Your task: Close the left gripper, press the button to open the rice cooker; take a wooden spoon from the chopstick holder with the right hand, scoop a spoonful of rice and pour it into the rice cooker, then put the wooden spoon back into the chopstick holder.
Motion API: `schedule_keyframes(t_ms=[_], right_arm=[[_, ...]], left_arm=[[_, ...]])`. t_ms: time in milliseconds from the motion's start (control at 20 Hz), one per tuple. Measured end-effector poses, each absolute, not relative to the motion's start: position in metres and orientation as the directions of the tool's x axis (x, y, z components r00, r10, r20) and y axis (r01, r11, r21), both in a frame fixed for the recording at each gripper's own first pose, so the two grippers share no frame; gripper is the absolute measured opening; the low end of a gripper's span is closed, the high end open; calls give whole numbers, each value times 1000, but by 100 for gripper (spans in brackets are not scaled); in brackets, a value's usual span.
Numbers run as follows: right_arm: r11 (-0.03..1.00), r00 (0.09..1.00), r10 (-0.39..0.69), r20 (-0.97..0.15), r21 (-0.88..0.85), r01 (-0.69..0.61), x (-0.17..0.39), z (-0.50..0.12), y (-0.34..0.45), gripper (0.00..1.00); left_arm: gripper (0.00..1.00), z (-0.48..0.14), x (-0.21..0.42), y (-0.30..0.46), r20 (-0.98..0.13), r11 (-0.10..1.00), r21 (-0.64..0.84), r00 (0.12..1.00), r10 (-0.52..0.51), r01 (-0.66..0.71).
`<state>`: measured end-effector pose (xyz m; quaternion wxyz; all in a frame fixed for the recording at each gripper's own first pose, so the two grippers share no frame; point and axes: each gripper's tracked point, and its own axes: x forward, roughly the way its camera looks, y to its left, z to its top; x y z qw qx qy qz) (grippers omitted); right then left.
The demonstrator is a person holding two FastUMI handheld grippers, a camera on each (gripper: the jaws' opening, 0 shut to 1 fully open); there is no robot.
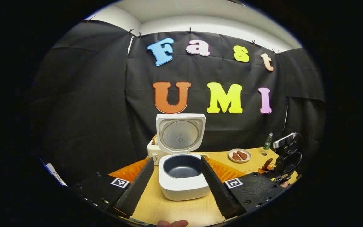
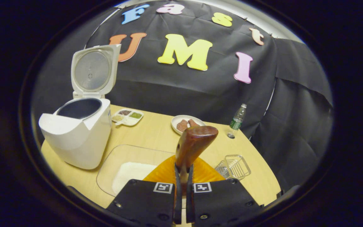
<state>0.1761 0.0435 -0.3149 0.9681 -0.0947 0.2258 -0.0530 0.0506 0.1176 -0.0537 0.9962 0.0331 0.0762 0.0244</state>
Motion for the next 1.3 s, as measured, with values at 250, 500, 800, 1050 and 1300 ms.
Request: schedule_keyframes(t_ms=[250, 500, 800, 1050, 1300], right_arm=[[994, 879, -62, -472, -105, 14, 174, -328, 69, 11], [994, 851, 23, -525, 102, 37, 173, -331, 83, 11], [921, 820, 138, -555, 376, 100, 173, -330, 91, 11], [793, 803, 233, -549, 585, 170, 173, -331, 90, 11], [613, 792, 298, -532, 743, 269, 172, -342, 77, 11]], left_arm=[[94, -58, 42, 134, -176, 995, 71, 981, 83, -72], [94, -61, 36, 135, -192, 995, 69, 978, 82, -70], [94, -60, 33, 129, -199, 996, 68, 978, 69, -57], [94, -58, 33, 122, -201, 996, 68, 977, 69, -57], [94, -55, 31, 108, -203, 996, 62, 977, 71, -59]])
